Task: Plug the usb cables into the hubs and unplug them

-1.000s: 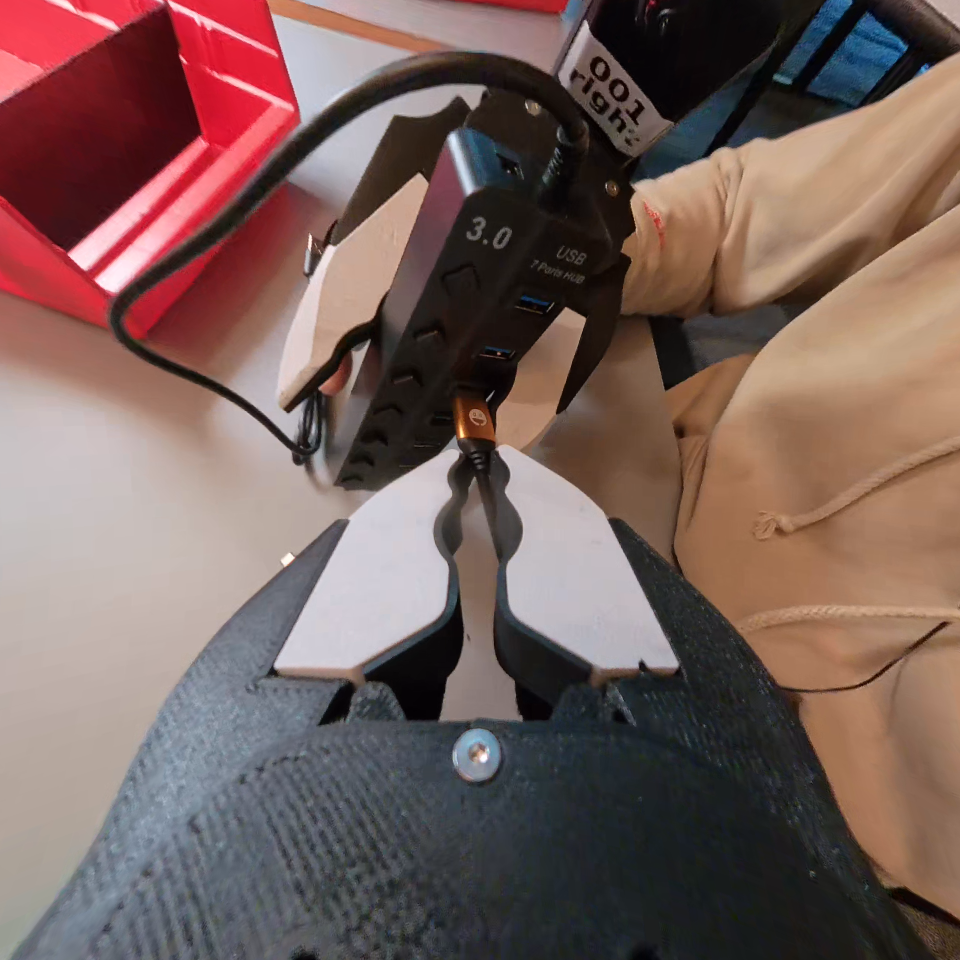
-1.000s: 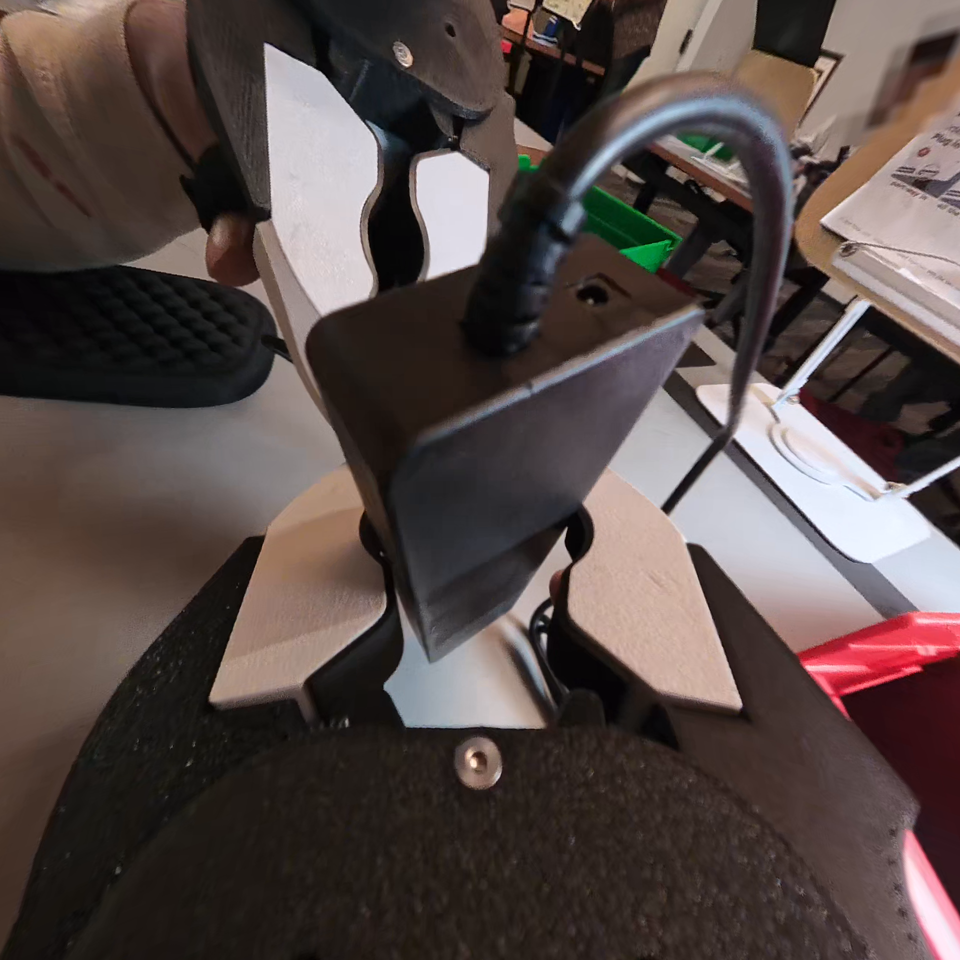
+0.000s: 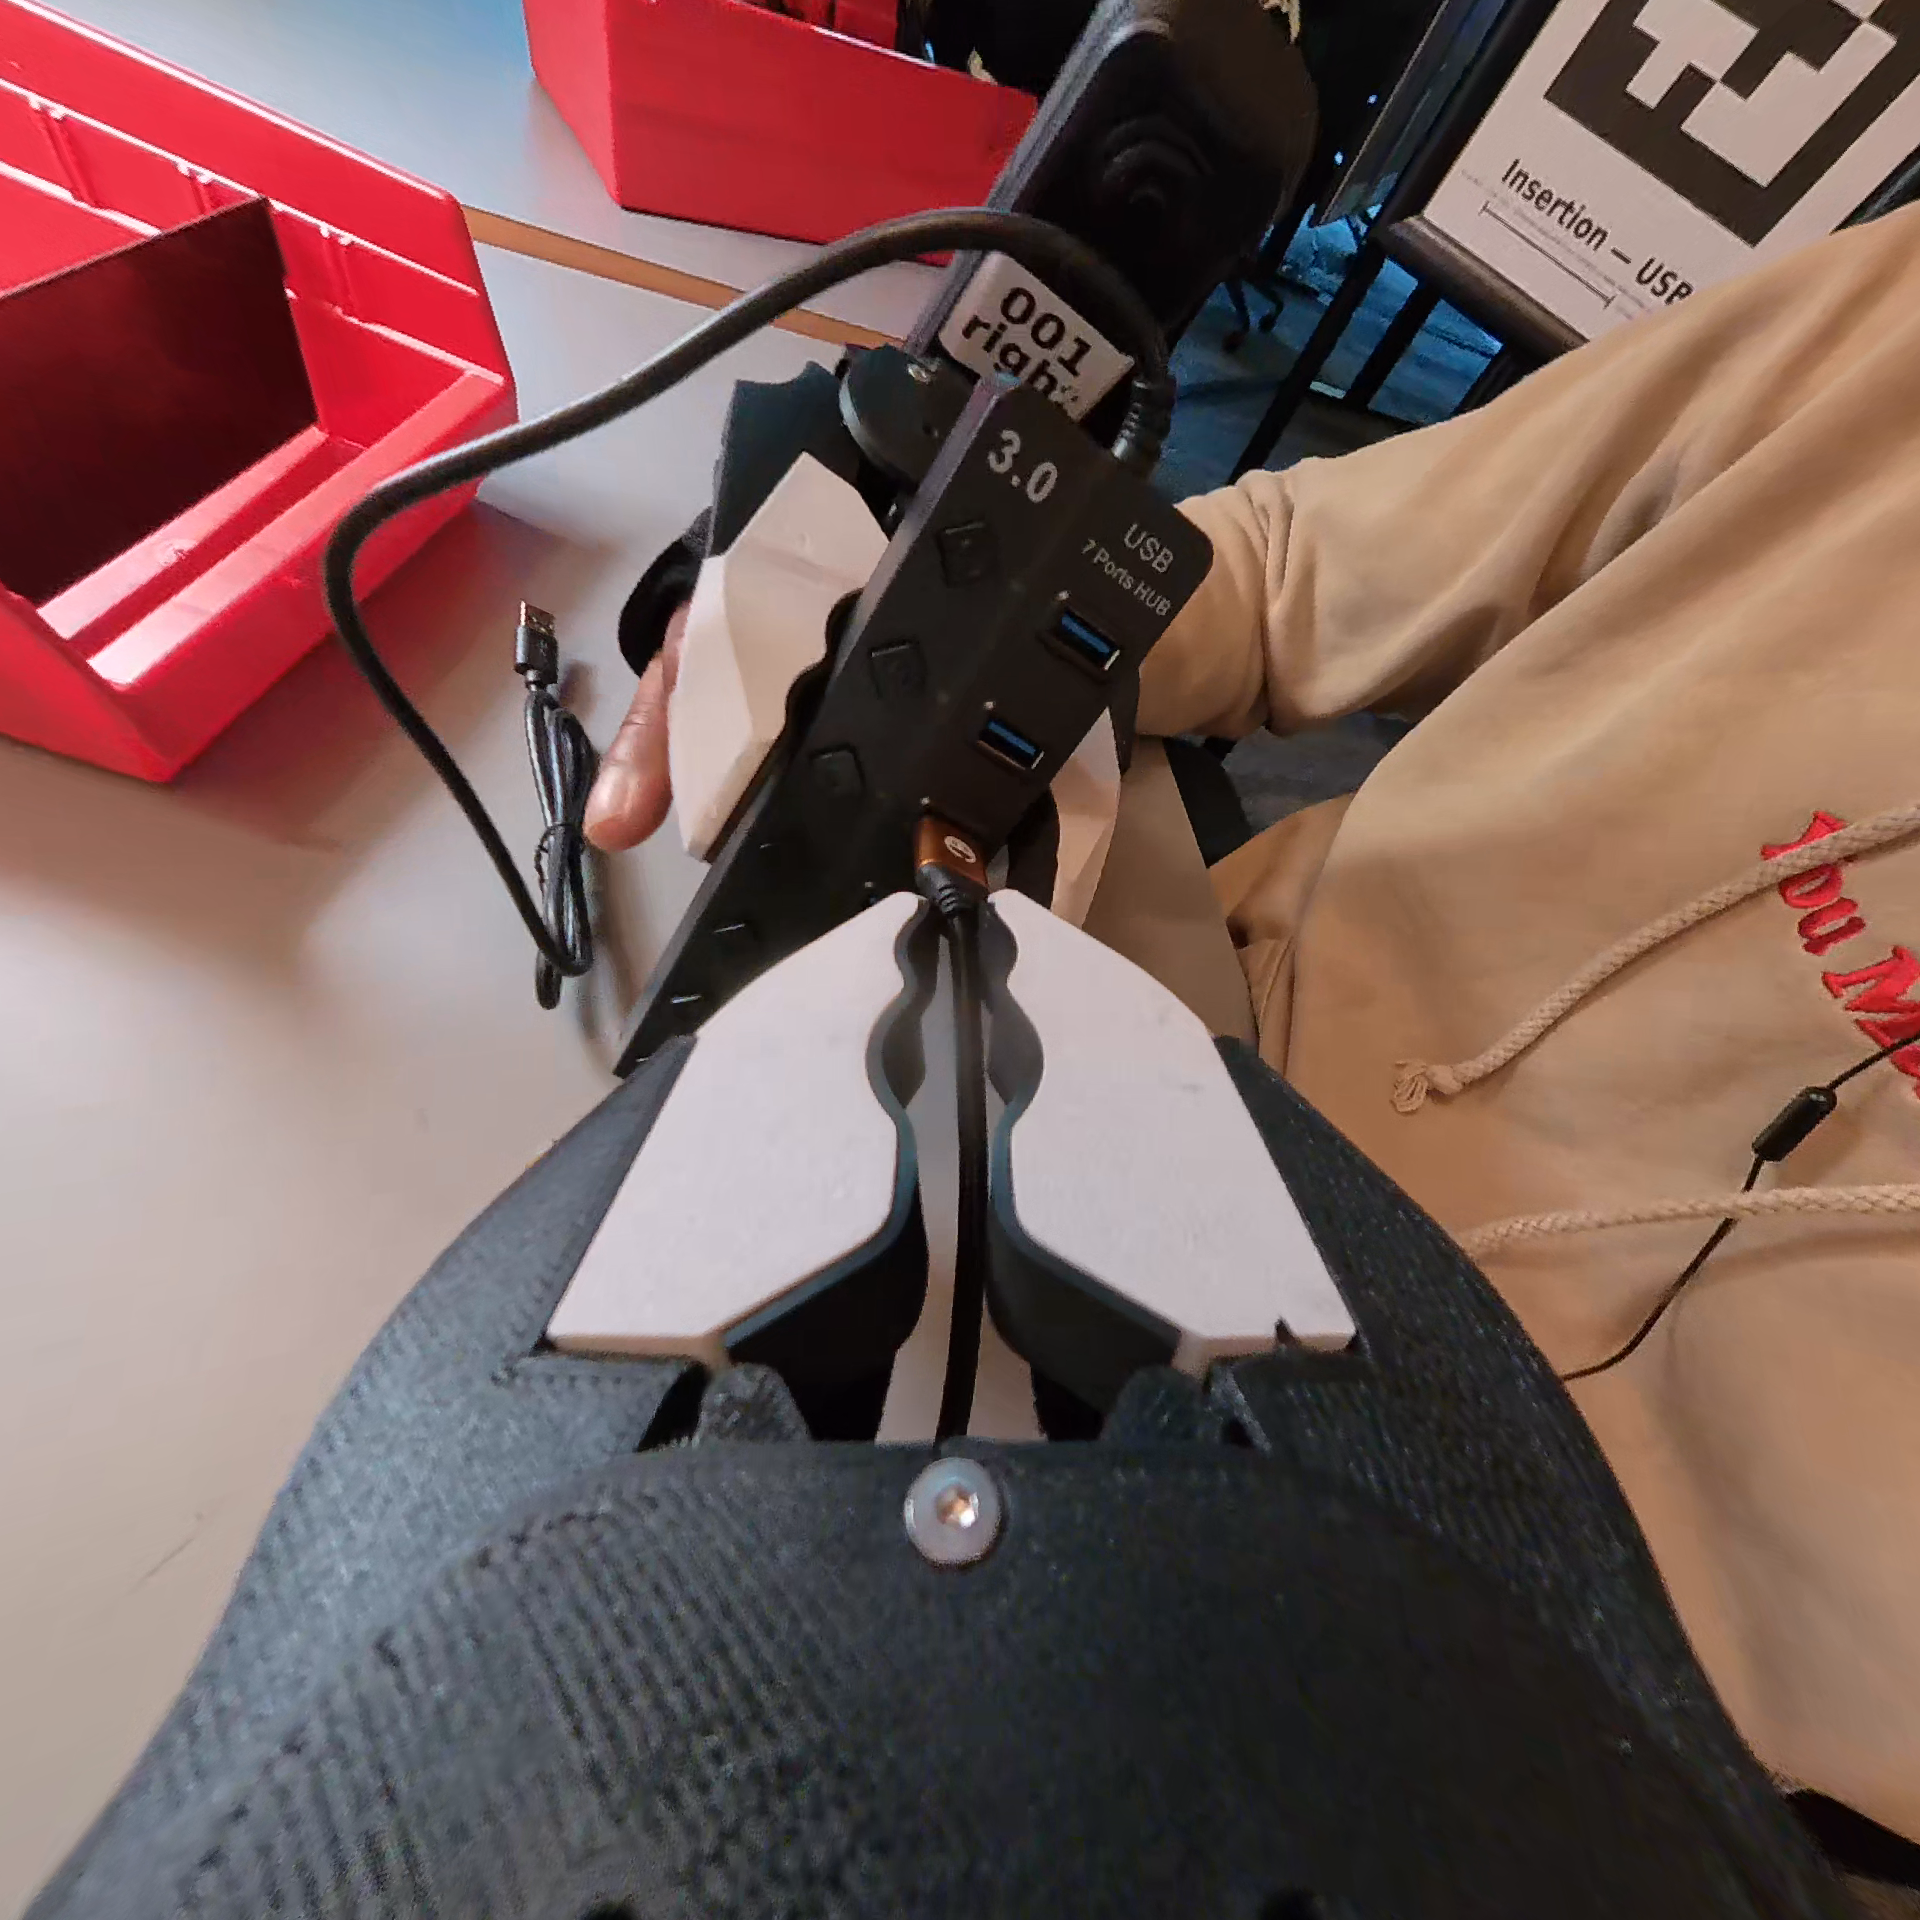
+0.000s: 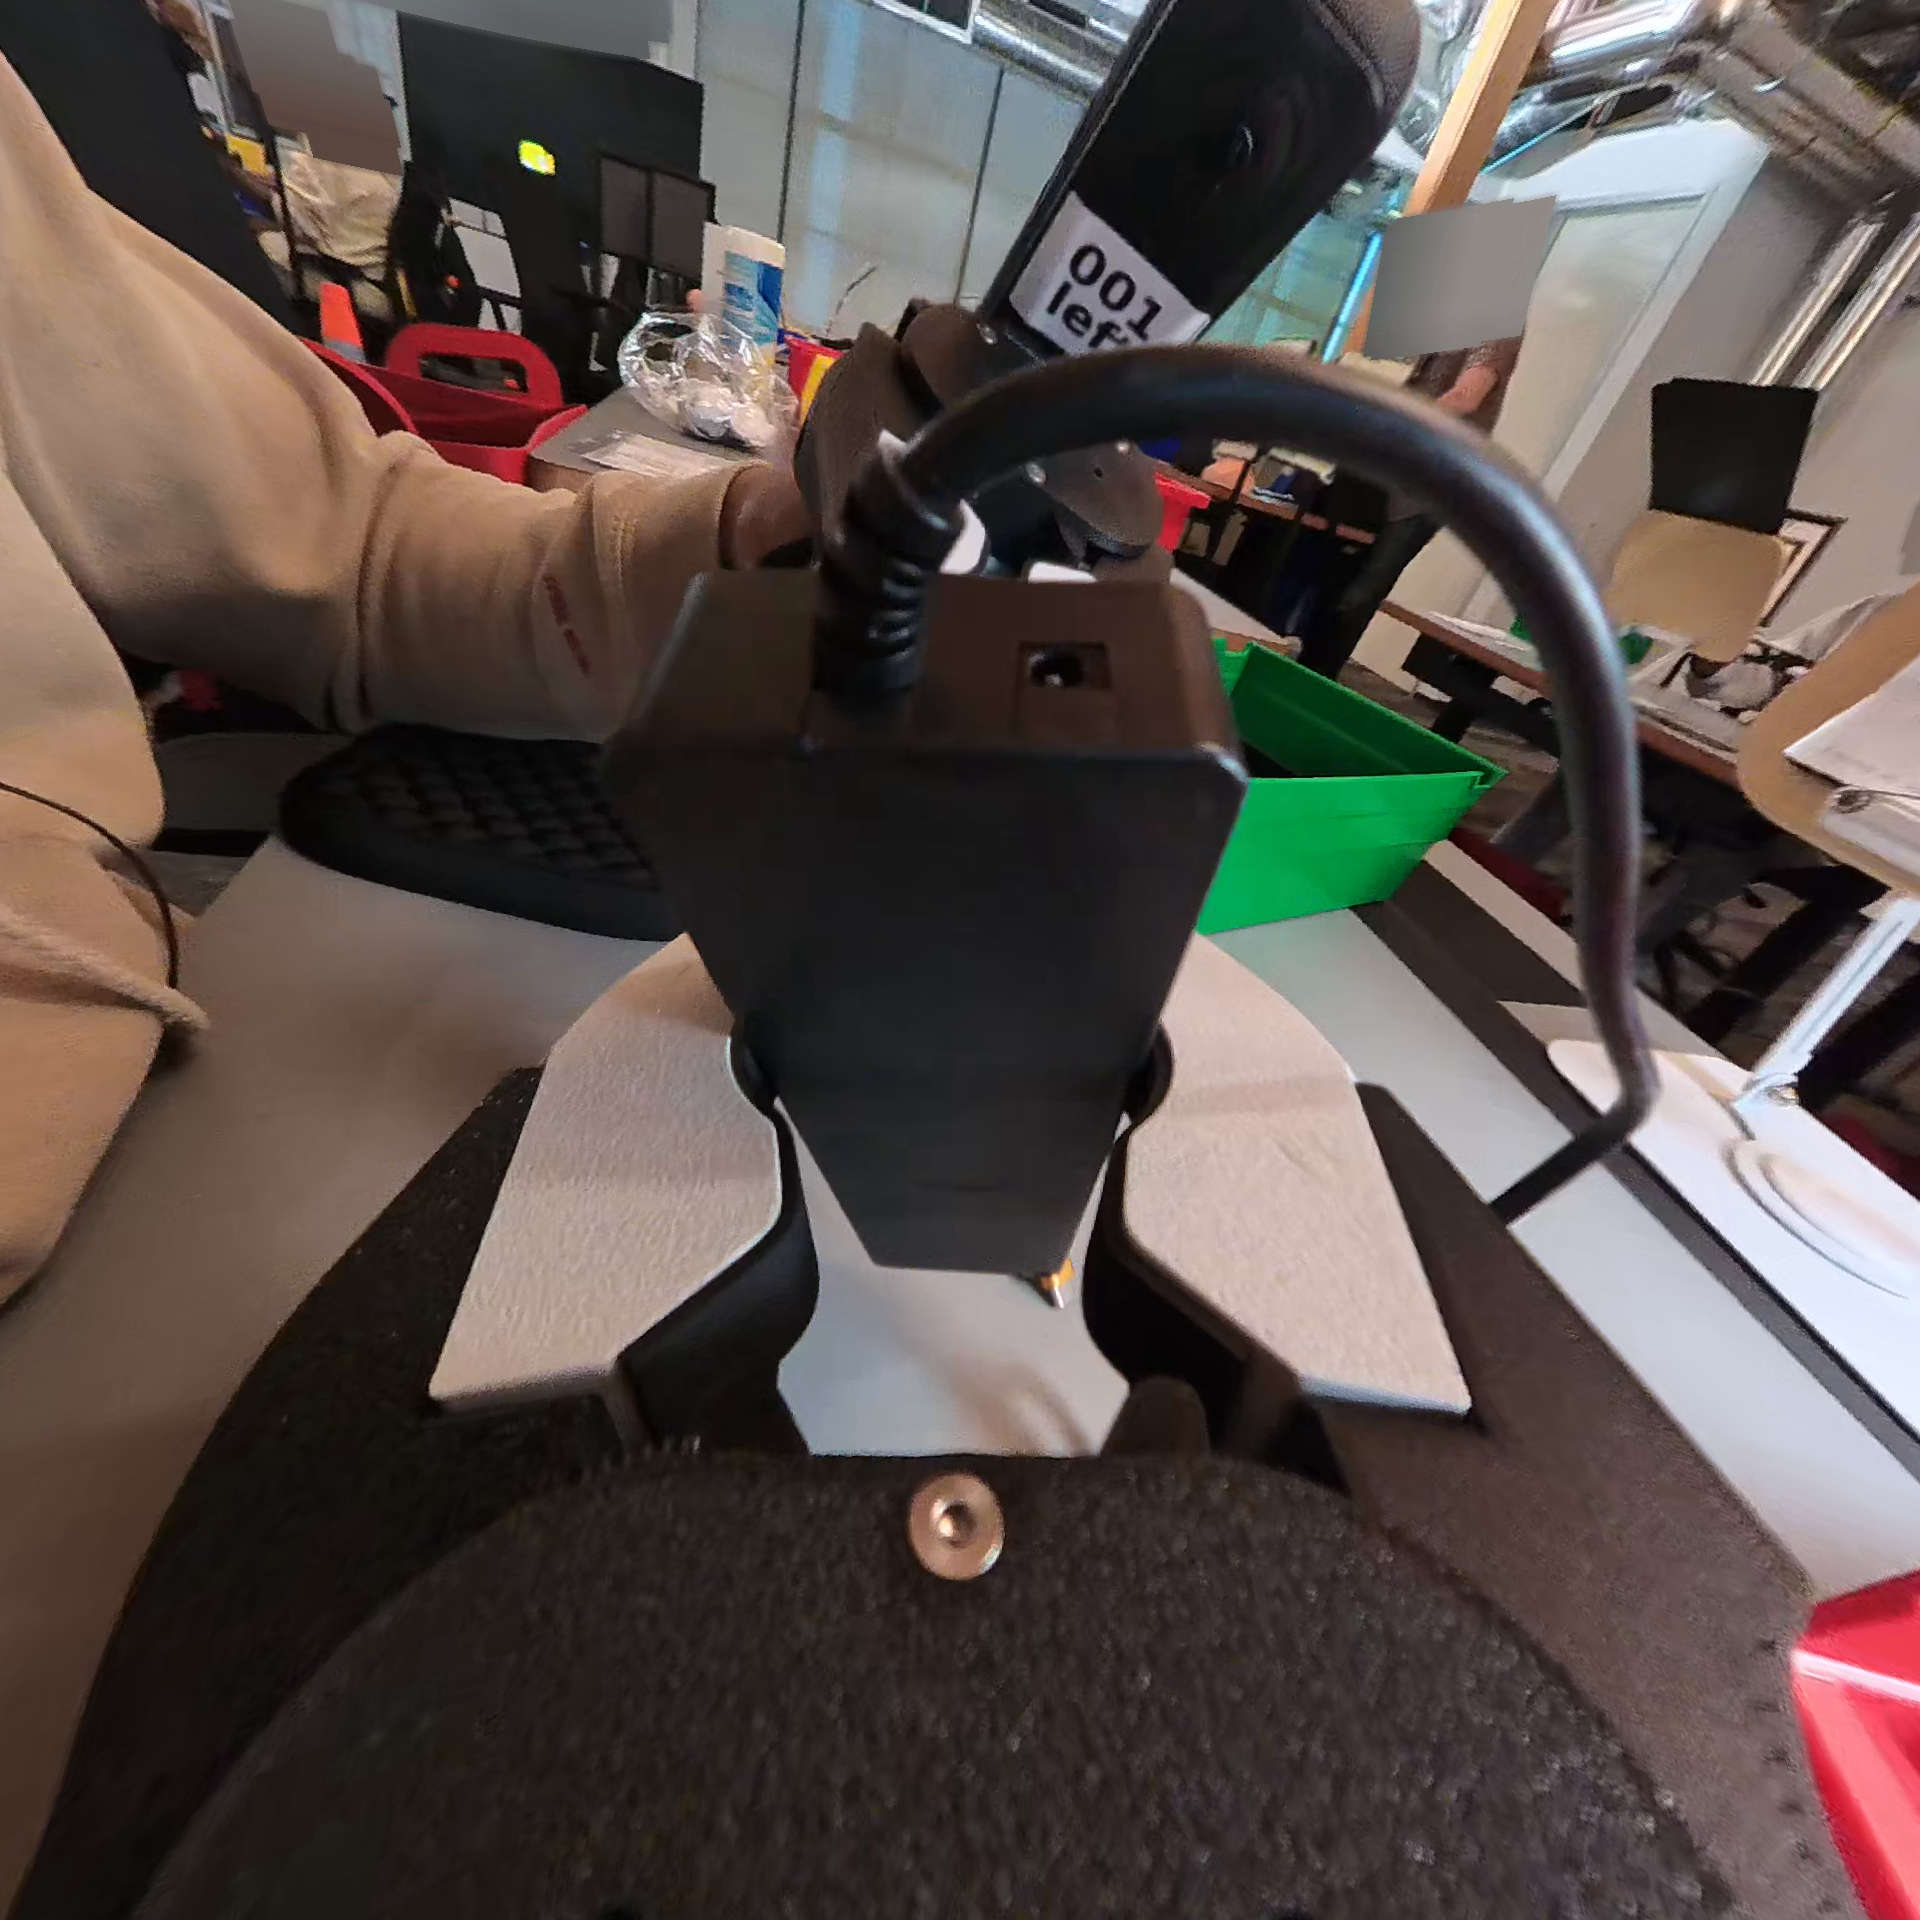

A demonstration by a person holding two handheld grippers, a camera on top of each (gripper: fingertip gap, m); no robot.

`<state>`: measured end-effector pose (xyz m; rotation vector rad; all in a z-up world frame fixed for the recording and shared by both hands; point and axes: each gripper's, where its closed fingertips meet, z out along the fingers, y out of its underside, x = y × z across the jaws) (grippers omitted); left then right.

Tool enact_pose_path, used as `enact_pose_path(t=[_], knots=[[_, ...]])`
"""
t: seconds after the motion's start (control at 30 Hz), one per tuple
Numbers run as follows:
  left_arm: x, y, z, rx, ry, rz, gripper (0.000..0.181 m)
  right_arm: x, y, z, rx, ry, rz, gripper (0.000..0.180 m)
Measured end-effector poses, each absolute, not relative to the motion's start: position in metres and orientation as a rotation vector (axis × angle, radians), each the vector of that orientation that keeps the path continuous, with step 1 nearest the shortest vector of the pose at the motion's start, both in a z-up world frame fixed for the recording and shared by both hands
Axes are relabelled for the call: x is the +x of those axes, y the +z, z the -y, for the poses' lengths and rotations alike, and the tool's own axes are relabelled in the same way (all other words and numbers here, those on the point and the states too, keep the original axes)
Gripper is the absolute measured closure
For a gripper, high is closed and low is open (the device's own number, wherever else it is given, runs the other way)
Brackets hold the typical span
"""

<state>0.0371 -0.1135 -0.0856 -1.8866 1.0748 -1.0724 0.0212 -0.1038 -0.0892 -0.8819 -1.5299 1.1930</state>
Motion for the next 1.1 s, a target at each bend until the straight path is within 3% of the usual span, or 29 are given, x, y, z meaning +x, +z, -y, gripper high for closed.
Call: enact_pose_path(t=[0.5,0.97,1.1], knots=[[0.033,-0.07,0.095,-1.839,-1.104,-0.878,0.174,0.014,-0.124,0.083,-1.156,1.08,1.654,0.114],[0.042,-0.069,0.086,-1.785,-1.034,-0.771,0.174,0.012,-0.11,0.078,-1.233,1.289,1.478,0.114],[0.044,-0.069,0.084,-1.762,-0.974,-0.761,0.174,0.011,-0.109,0.079,-1.259,1.35,1.471,0.105]])
